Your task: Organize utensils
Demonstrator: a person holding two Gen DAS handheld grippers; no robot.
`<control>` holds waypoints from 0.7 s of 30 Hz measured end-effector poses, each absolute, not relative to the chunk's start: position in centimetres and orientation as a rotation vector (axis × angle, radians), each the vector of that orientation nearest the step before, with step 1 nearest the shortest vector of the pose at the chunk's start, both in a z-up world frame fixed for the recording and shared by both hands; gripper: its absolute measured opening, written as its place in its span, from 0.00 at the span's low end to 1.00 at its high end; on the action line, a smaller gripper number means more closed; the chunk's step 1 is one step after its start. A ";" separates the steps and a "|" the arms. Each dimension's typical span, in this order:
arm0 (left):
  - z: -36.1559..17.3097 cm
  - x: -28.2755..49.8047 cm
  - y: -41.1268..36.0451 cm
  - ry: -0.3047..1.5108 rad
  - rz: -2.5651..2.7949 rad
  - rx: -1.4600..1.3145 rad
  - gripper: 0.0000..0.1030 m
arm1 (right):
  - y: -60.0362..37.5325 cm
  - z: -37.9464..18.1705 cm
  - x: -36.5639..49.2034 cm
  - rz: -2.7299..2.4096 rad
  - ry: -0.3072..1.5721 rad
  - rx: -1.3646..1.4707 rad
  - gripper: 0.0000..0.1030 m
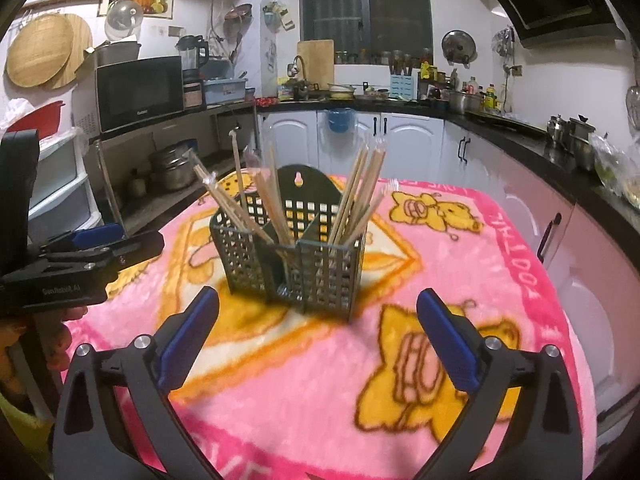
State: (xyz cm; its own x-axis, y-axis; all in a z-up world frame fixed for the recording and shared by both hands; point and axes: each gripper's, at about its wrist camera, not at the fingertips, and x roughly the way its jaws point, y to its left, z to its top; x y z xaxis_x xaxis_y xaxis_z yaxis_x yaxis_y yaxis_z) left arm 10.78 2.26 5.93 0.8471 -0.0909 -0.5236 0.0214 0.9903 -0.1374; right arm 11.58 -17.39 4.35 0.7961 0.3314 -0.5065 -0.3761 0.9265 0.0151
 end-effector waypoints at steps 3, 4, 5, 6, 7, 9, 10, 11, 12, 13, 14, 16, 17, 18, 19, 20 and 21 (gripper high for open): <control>4.9 9.9 2.2 0.543 -0.045 -0.126 0.90 | -17.9 2.8 10.9 0.364 0.527 -0.061 0.94; 4.6 9.7 2.3 0.538 -0.041 -0.128 0.90 | -18.0 2.5 10.7 0.361 0.524 -0.056 0.94; 4.4 9.5 2.3 0.534 -0.037 -0.130 0.90 | -18.2 2.0 10.5 0.348 0.517 -0.052 0.94; 4.1 9.3 2.4 0.528 -0.035 -0.134 0.90 | -18.3 1.8 10.4 0.340 0.513 -0.053 0.94; 3.9 9.2 2.3 0.524 -0.034 -0.137 0.90 | -18.4 1.5 10.2 0.325 0.503 -0.055 0.94; 3.6 8.9 2.2 0.519 -0.034 -0.141 0.90 | -18.6 1.1 9.9 0.308 0.484 -0.051 0.94; 3.3 8.7 2.1 0.511 -0.033 -0.141 0.90 | -18.8 1.0 9.6 0.297 0.466 -0.045 0.94; 3.2 8.6 2.0 0.505 -0.029 -0.140 0.90 | -18.9 0.8 9.4 0.286 0.453 -0.042 0.94; 3.1 8.5 2.0 0.498 -0.024 -0.140 0.90 | -19.0 0.7 9.3 0.280 0.444 -0.043 0.94; 2.9 8.3 1.9 0.486 -0.018 -0.139 0.90 | -19.1 0.5 9.1 0.269 0.429 -0.043 0.94; 2.8 8.2 1.8 0.479 -0.015 -0.137 0.90 | -19.2 0.3 9.0 0.260 0.418 -0.046 0.94; 2.3 8.0 1.7 0.468 -0.015 -0.132 0.90 | -19.3 0.0 8.5 0.249 0.388 -0.053 0.94; 2.1 8.0 1.7 0.466 -0.012 -0.135 0.90 | -19.3 -0.1 8.2 0.247 0.374 -0.056 0.94; 2.1 8.0 1.8 0.460 -0.010 -0.137 0.90 | -19.3 -0.2 8.1 0.246 0.366 -0.057 0.94; 1.9 7.9 1.6 0.452 -0.010 -0.135 0.90 | -19.3 -0.4 7.9 0.243 0.356 -0.058 0.94; 1.8 7.8 1.6 0.446 -0.007 -0.131 0.90 | -19.4 -0.5 7.7 0.243 0.347 -0.060 0.94; 1.8 7.8 1.5 0.443 -0.001 -0.126 0.90 | -19.3 -0.6 7.6 0.242 0.340 -0.063 0.94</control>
State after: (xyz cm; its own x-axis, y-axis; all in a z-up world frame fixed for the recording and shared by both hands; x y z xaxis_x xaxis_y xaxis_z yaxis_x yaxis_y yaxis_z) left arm 7.85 1.46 1.81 0.9035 -0.0278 -0.4276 -0.0269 0.9922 -0.1214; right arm 7.58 -19.32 -0.57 0.9142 0.2242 -0.3376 -0.2453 0.9692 -0.0208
